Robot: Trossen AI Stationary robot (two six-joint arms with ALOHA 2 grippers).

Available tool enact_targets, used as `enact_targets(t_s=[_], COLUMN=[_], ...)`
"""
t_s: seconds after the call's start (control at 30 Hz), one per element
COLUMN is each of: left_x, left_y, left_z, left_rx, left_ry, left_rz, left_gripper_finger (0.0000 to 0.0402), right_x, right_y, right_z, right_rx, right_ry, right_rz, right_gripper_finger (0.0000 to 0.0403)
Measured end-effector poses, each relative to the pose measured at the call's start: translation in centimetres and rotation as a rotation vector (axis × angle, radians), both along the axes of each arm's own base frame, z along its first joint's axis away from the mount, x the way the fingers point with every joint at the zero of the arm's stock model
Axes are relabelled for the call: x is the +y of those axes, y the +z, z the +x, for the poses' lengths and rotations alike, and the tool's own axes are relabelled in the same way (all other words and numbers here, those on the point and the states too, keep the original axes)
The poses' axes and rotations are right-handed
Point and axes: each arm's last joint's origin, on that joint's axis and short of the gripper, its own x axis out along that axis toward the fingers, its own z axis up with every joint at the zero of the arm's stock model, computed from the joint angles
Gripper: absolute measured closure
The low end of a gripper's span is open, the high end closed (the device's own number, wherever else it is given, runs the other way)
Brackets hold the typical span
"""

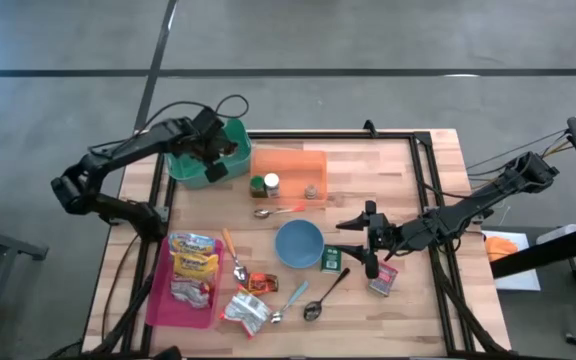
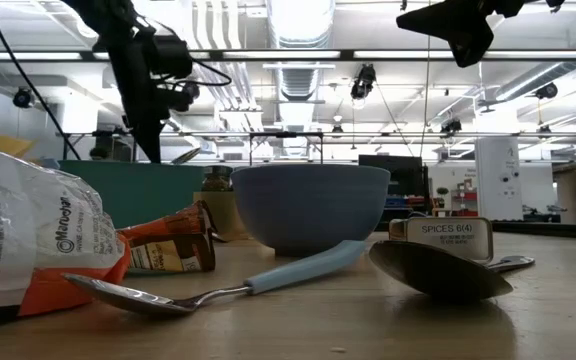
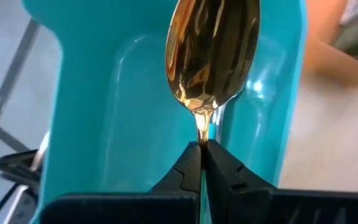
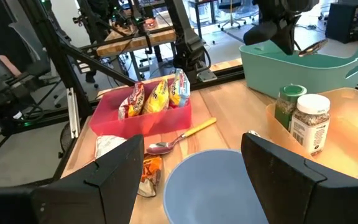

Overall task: Pick & Place Food Item
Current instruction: Put the green spoon into the green bin

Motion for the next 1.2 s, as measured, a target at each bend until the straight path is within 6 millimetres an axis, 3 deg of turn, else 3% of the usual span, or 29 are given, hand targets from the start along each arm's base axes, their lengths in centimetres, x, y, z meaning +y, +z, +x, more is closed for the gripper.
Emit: enact_targets(t_s=[0.5,0.8,1.2], left_x=[2.1,2.6,2.7], left_y=[-4.2,-7.1,-7.0], left_z=[2.6,3.1,3.1], left_rx=[0.067,0.168,0.165], left_ry=[0.047,0.056,0.048], left_rz=[-0.193,-0.279,-0.268], left_gripper_finger=[0.0401,0.0401,0.0401], right_x=[0.0,0.0,0.1], right_y=[0.1,0.1,0.0], right_z=[0.0,0.0,0.0], right_rx=[-0.006,-0.003,-0.001], right_ry=[0.002,0.015,0.026], right_rz=[-0.018,-0.013,-0.011], right_gripper_finger=[0.0138,0.0138,0.0138])
